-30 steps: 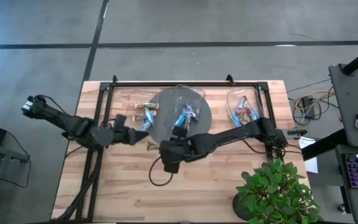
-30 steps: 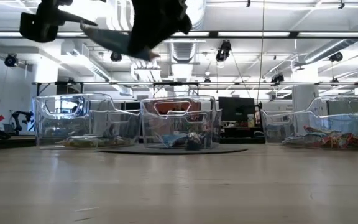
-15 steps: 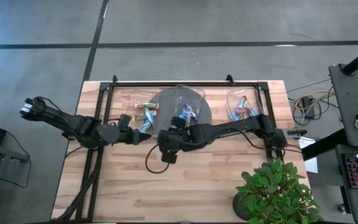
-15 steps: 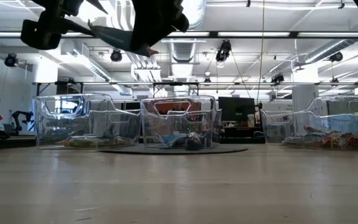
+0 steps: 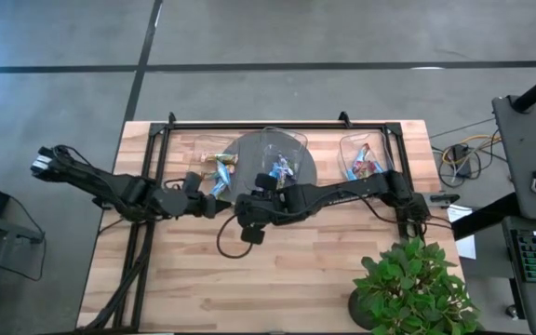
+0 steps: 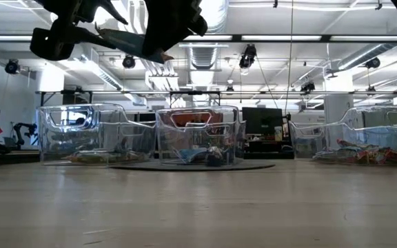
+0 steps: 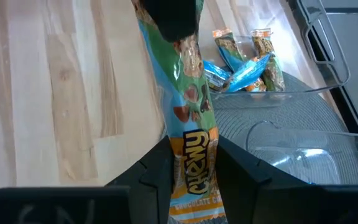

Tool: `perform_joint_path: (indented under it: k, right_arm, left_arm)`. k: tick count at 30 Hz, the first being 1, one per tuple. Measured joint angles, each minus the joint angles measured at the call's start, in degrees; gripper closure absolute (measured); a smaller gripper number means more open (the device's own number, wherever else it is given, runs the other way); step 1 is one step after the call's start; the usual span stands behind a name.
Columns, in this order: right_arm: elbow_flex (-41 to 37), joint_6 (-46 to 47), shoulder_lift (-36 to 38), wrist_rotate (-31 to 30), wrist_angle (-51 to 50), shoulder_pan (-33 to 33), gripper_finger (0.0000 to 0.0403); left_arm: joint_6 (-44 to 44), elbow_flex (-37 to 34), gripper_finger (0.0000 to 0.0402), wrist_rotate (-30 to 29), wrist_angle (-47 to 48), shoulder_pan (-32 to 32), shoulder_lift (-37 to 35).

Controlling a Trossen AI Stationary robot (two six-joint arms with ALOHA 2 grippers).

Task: Pick and place Granola Bars by type
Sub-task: Put the yellow granola bar into the left transparent bin

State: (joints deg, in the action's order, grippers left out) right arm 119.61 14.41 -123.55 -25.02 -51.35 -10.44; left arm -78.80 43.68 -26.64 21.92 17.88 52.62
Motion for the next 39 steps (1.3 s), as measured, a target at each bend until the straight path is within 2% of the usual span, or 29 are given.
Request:
perform_joint_path:
  k: [8, 20, 30, 34, 39]
  right_arm:
    - [0.0, 0.2, 0.0, 0.0, 0.0, 0.0, 0.0307]
    - [0.0, 0.0, 0.0, 0.0, 0.2, 0.0, 0.0307]
    - [0.0, 1.9, 0.1, -0.5, -0.1, -0.2, 0.0306]
    - [0.0, 4.3, 0.3, -1.5, -0.7, -0.3, 0.0287]
    - [0.0, 7.1, 0.4, -2.0, -2.2, -0.3, 0.0242]
  left_arm:
    - [2.2, 0.0, 0.0228, 0.0, -1.1, -0.4, 0.5]
    - [3.8, 0.0, 0.0318, -0.5, -1.1, -0.8, 0.7]
    - [4.2, 0.0, 0.0325, -1.4, 0.4, -1.0, 0.8]
    - [4.4, -0.1, 0.0325, -1.9, 1.5, -1.0, 0.8]
    - [4.4, -1.0, 0.0325, -1.9, 2.3, -1.1, 0.8]
